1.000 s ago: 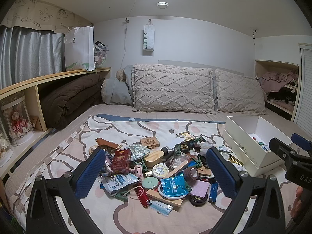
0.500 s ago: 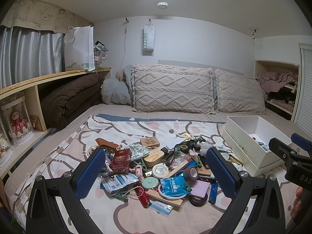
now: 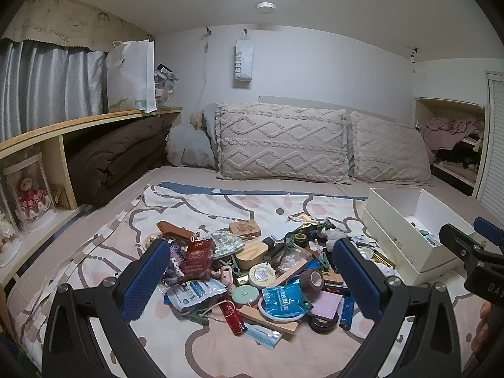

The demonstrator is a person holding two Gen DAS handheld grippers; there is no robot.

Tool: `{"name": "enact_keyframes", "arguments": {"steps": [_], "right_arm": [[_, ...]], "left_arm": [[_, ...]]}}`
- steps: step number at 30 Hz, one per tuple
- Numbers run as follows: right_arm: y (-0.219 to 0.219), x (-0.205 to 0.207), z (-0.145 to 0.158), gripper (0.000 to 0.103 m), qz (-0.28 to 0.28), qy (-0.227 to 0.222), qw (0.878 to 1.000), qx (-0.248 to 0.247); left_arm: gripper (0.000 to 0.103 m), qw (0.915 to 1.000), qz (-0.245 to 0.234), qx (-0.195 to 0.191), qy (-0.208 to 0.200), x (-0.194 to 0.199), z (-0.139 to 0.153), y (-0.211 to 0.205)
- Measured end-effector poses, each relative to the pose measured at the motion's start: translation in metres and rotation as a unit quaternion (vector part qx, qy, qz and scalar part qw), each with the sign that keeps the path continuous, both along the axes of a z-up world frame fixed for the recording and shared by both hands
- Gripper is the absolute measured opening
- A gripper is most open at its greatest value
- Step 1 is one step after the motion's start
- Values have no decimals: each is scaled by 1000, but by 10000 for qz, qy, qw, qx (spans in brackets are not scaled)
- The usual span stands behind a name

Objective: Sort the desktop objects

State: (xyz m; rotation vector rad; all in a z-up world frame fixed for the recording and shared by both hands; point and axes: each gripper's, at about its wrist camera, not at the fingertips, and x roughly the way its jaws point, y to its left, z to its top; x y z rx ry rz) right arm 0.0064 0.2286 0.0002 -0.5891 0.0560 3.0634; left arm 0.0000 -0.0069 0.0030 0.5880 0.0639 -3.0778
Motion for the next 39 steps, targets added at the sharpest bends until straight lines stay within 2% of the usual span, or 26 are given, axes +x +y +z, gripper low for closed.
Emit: {"name": "enact_keyframes", "arguments": {"steps": [10, 18, 26, 39], "right_arm": [[16, -7, -8, 103, -183, -85, 9998, -52], [38, -21, -23, 103, -474, -244, 9985, -122], [51, -40, -45, 103, -691, -564, 9959, -166], [51, -63, -79, 103, -634, -1059, 9921, -213]], "left_arm": [[103, 9998, 148, 12, -92, -8, -7, -7], [103, 9974, 655, 128, -264, -24, -21, -40], [103, 9917, 1164, 227, -501, -38, -40, -76], [103, 9797, 1692, 484, -963, -55, -72, -121]]}}
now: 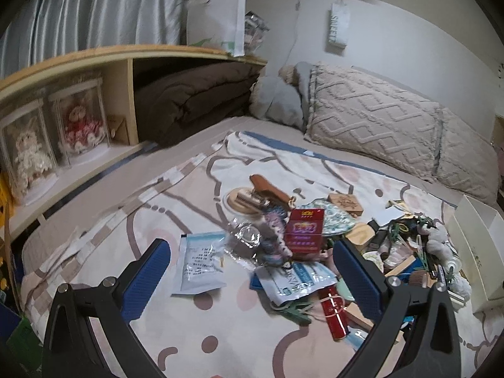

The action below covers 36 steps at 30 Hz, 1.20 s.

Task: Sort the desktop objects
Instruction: 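Lower the left tool toward the green clothespin while the right tool approaches the blue lighter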

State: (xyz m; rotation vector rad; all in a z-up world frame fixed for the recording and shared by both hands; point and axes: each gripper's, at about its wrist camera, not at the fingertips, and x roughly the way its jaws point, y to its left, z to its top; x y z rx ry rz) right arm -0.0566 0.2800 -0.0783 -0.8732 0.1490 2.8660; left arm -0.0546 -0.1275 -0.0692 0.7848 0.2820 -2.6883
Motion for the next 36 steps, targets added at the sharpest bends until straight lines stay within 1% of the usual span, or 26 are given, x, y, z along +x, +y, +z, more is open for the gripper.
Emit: {"name": "enact_keyframes", "arguments": {"steps": [6, 11, 13, 17, 20, 22, 24, 27, 31, 36], "right_arm": [[-1, -10, -17, 103, 131, -181, 9997, -131], [-5, -14, -33, 103, 192, -230, 9993, -223], [-8, -18, -40, 103, 279, -347, 9986, -300], [-19, -25, -56, 103, 428, -595, 9971, -220], [-34, -29, -68, 103, 679, -845, 9941, 1], [-47, -30, -78, 103, 857, -1037, 9905, 268], [-56, -32, -86, 103, 983, -1188, 9871, 425], [-63, -33, -93, 103, 1109, -1342, 9833, 538], [-67, -36, -101, 103, 1141, -1520, 9793, 692], [-63, -37, -104, 103, 1139, -1617, 9782, 632]], "left_arm": [[103, 9997, 2, 156, -191, -10, -15, -5], [103, 9988, 27, 253, -424, -17, -30, -6], [103, 9980, -15, 360, -514, -20, -36, -7], [103, 9969, -10, 491, -617, -23, -44, -8], [103, 9962, -99, 545, -675, -24, -50, -6], [103, 9956, -135, 525, -760, -27, -55, -4], [103, 9948, -195, 499, -865, -30, -60, -1], [103, 9927, -345, 449, -1062, -35, -70, 8], [103, 9893, -513, 276, -1337, -43, -84, 22], [103, 9862, -565, 84, -1552, -55, -100, 36]]}}
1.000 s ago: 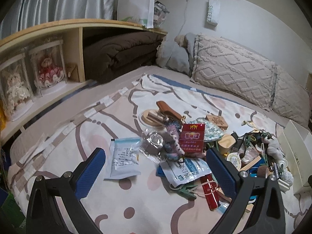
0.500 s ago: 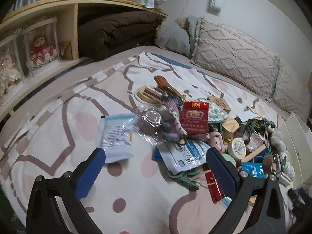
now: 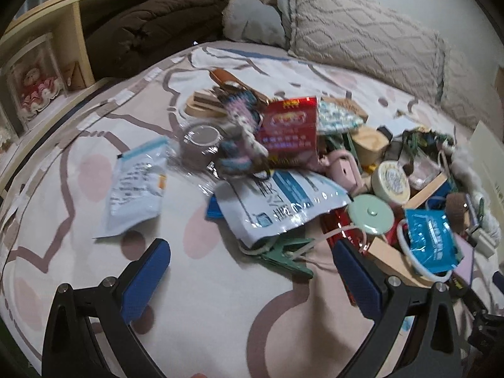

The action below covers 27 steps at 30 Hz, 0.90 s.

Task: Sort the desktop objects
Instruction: 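Lower the left tool toward the green clothespin while the right tool approaches the blue lighter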

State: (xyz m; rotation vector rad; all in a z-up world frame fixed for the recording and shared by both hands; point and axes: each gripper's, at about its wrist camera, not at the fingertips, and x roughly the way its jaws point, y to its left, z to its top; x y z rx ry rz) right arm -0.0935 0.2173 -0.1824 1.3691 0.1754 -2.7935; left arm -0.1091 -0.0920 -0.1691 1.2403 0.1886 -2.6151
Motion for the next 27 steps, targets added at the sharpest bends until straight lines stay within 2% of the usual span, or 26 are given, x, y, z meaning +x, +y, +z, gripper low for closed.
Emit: {"name": "enact_keyframes", "arguments": {"steps": [6, 17, 22, 25, 27], "right_arm": [[7, 1, -2, 103, -131, -93, 9999, 41], [33, 4, 2, 103, -493, -116, 9987, 91], [53, 5, 7, 103, -858, 2, 9955, 399], [68, 6, 8, 103, -928, -33, 9957, -30], [71, 6, 8, 103, -941, -48, 9955, -130]], "left_arm": [[103, 9995, 24, -84, -314, -6, -16, 1], [103, 9986, 358, -187, -332, 6, -15, -17], [102, 9996, 199, 3, -189, 9, -11, -16], [90, 9999, -28, 21, -165, 7, -11, -8], [87, 9997, -156, -45, -173, 5, -11, -2]]}}
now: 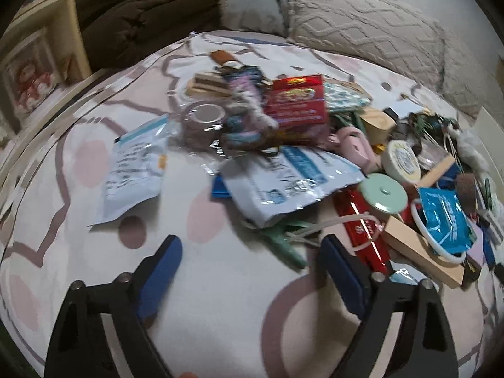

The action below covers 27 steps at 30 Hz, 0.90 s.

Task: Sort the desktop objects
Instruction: 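Lower the left tool toward the green clothespin while the right tool approaches the blue lighter, then open the left tool around the green clothespin while the right tool nudges the blue lighter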

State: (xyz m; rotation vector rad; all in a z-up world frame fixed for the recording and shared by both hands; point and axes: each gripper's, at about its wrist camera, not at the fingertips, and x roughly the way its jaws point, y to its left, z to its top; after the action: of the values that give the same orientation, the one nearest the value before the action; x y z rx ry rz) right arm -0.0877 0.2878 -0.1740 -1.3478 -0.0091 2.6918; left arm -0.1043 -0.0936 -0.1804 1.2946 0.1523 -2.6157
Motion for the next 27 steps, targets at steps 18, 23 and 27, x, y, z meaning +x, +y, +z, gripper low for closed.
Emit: {"name": "enact_keyframes", "arguments": {"steps": [18, 23, 27], "right_arm": [[-25, 4, 7, 74, 544, 499, 9961, -492], [-26, 1, -2, 58, 602, 382, 9958, -578], [-29, 1, -4, 53, 663, 354, 9955, -572]], "left_arm": [[45, 9977, -567, 329, 151, 5, 3, 17], [45, 9964, -715, 435, 168, 16, 3, 25], [45, 9945, -896, 500, 203, 30, 4, 34]]}}
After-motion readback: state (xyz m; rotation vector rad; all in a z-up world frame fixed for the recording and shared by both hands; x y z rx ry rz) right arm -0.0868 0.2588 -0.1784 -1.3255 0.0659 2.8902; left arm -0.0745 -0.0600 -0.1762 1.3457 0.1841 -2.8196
